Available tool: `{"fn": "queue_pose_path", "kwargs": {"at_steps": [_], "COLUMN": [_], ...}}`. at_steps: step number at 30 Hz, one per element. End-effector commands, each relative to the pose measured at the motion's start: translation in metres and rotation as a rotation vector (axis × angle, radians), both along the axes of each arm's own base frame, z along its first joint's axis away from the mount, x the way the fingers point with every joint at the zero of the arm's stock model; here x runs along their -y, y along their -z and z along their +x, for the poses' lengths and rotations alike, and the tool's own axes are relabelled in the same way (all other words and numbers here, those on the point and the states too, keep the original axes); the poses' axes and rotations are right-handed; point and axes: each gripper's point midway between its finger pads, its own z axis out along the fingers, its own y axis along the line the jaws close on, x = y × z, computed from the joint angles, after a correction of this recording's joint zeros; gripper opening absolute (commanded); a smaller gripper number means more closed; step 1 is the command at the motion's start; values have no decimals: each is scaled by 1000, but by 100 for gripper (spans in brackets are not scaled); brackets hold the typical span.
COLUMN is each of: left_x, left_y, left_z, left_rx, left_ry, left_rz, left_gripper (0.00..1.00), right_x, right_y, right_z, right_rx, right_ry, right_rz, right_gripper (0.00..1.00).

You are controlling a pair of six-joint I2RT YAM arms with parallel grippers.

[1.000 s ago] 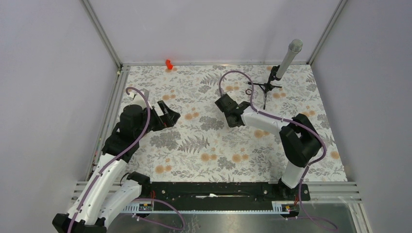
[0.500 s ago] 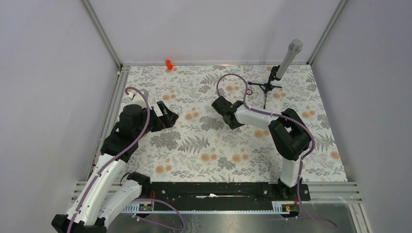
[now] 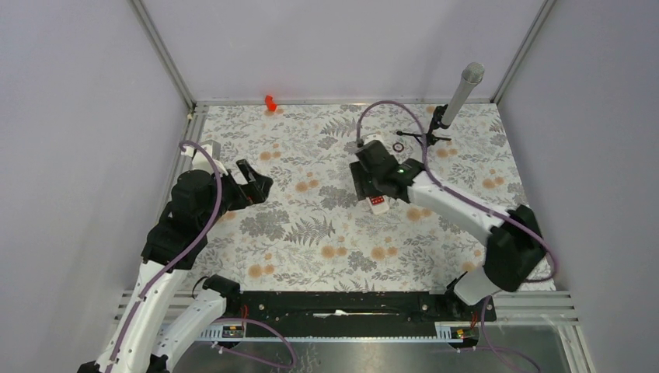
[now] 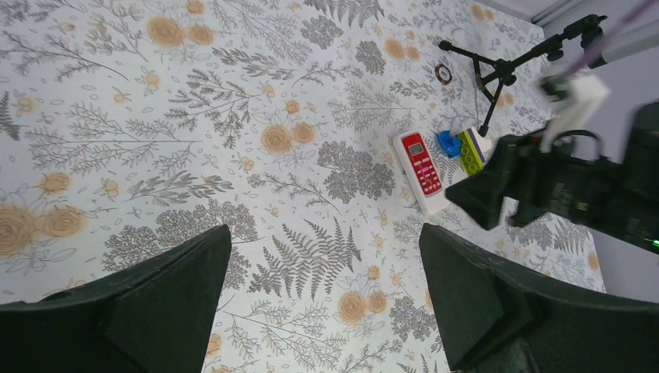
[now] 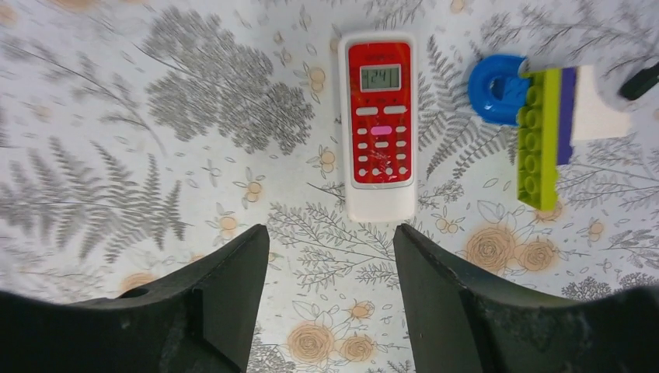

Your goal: Load the batteries into the remote control

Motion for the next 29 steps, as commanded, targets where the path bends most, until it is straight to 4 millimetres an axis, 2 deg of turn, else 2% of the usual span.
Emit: {"fn": "queue_pose_path", "kwargs": {"at_steps": [1, 3, 4, 5, 11, 17, 20, 23, 29], "left_x": [-16, -21, -23, -26, -43, -49, -51, -54, -62], "left_y": [-34, -41, -44, -49, -69, -74, -79, -87, -93], "left_z": [-7, -13, -16, -20, -38, -53, -59, -64, -68], "left_rx": [91, 113, 122, 139, 212, 234, 246, 268, 275], "left_ry": [-43, -53, -61, -67, -112, -111, -102, -110, -157], "left_rz": [30, 32, 34, 35, 42, 53, 61, 53, 42], "left_gripper": [99, 99, 99, 99, 99, 99, 99, 99, 99], "right_x": [11, 34, 51, 65, 160, 232, 253, 266, 269], "right_y": [-69, -99, -122, -134, -194, -239, -252, -260, -263], "right_z": [-10, -16, -22, -28, -72, -121, -139, -149, -154], "right_rx": [191, 311, 390, 442, 699, 897, 949, 974, 985], "right_ry": [42, 91, 125, 156, 394, 527, 555, 575, 572], "right_rz": [164, 201, 234, 240, 281, 371, 402, 407, 429], "right_gripper": [69, 78, 88, 98, 100, 100, 100, 100, 100]}}
